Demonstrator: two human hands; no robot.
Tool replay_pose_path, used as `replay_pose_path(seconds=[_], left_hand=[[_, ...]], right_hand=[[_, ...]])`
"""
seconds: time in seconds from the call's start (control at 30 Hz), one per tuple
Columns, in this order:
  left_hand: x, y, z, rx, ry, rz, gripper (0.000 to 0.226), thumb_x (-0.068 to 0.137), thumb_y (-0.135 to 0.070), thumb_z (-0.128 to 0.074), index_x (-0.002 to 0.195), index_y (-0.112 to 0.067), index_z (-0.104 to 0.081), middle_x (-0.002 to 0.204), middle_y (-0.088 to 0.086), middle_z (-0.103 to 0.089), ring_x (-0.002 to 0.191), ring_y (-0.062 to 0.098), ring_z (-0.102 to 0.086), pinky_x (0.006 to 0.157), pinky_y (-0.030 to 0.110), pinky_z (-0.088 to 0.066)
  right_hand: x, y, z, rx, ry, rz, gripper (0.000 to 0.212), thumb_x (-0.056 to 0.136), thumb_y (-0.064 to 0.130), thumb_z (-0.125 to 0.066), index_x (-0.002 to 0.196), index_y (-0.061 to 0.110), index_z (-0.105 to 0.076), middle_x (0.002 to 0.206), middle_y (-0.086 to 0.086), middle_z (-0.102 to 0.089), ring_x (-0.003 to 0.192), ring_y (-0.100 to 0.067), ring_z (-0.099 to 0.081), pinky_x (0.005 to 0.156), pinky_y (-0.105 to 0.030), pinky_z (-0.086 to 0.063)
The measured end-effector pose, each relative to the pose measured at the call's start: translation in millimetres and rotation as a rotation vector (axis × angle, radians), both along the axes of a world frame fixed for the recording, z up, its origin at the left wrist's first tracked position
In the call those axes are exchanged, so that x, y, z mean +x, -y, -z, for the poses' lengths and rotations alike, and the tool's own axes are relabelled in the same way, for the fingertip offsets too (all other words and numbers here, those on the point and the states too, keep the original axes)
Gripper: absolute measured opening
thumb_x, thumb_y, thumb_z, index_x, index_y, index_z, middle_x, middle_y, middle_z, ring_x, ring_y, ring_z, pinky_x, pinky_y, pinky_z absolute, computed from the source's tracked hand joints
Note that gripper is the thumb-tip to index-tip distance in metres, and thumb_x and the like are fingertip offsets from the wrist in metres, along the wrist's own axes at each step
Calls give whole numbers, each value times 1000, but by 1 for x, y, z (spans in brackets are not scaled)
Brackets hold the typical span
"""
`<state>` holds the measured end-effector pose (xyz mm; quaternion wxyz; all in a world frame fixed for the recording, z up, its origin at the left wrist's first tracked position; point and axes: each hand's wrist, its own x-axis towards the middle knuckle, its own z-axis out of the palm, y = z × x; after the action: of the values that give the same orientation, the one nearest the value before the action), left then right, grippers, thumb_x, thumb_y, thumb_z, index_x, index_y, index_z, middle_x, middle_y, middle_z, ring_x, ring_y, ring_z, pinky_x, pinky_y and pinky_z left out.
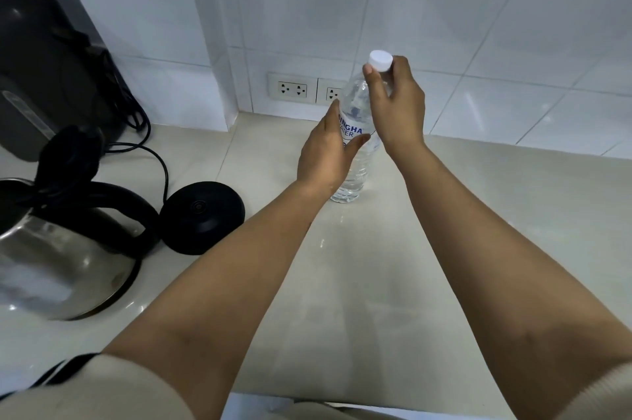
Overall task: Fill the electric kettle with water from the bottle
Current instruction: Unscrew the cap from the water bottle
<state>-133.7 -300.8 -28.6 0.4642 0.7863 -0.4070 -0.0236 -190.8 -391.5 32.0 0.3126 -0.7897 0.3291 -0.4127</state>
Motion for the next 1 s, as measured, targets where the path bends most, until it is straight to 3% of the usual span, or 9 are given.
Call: replay_pose_path(seconds=[0.17,0.3,0.53,0.77,0.93,1.0], left_hand=[[-7,-19,-2,-6,26,-4,67,88,-40,-65,145,-20,-35,137,-1,-55,120,20,-53,87,35,-50],[-13,-53,-4,-31,42,-6,66,88,-42,-65,144,-25,-35,135,-5,-55,119,17,-53,84,31,-48],[-22,-144,-5,-18,64,9,70,88,-48,-61,146,-24,-30,137,-3,-53,124,17,-50,92,37,-48],[-21,-246,-7,16,109,-21,69,87,-50,-63,144,-21,-35,131,0,-57,118,18,-53,83,27,-43],[-13,-299,-2,59,95,-43,76,87,-56,-59,148,-21,-29,136,0,-54,124,19,-50,94,39,-48],[-11,-314,-3,97,85,-65,80,87,-57,-58,150,-22,-25,140,1,-50,127,20,-48,96,38,-46]], right_hand=[[-9,-24,3,-39,74,24,33,94,40,-53,111,12,-56,98,5,-67,93,-17,-62,77,-32,-47],[-18,-57,0,-65,67,15,33,94,40,-55,111,12,-57,92,8,-65,87,-15,-60,70,-25,-41],[-27,-145,-9,-60,88,6,33,92,41,-57,108,13,-60,93,10,-66,90,-11,-62,73,-25,-43],[-27,-235,-8,-50,79,-21,33,91,43,-59,102,12,-60,88,11,-66,86,-12,-63,74,-29,-45],[-21,-284,-4,-55,80,-57,32,90,44,-60,99,13,-61,82,15,-62,79,-10,-59,70,-28,-43],[-18,-298,-5,-73,64,-67,32,89,44,-60,99,14,-61,81,16,-61,78,-10,-59,69,-28,-42]])
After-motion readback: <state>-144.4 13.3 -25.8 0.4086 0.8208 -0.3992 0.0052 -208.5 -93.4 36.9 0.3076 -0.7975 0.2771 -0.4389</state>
